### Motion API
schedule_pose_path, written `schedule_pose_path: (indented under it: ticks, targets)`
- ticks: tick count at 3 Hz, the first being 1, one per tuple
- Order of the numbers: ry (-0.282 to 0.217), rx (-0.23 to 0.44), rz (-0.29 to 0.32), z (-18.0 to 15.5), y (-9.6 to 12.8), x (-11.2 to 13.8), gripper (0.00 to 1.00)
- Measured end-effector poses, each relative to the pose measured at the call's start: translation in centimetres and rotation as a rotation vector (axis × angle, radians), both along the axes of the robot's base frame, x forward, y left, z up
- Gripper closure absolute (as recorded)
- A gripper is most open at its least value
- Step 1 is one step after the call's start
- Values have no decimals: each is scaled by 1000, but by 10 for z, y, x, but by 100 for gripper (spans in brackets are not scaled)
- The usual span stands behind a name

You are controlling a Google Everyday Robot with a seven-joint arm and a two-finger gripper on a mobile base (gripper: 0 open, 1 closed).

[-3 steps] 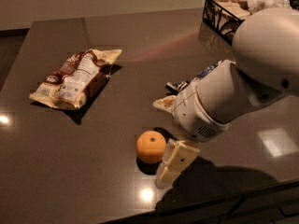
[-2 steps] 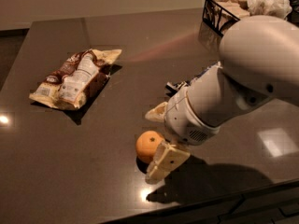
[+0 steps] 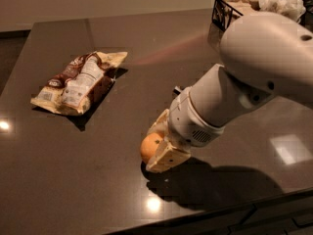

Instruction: Move orange near brown chip bag

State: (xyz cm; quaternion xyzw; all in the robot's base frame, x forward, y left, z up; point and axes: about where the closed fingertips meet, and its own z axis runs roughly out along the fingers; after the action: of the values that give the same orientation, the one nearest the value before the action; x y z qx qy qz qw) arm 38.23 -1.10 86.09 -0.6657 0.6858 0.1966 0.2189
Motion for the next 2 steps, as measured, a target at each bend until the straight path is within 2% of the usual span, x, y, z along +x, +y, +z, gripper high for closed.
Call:
schedule_pose_path:
  ticks: [1, 2]
  targets:
    - [-22, -8, -9, 20, 14, 19, 88]
    - [-41, -5, -17, 35, 39, 45, 100]
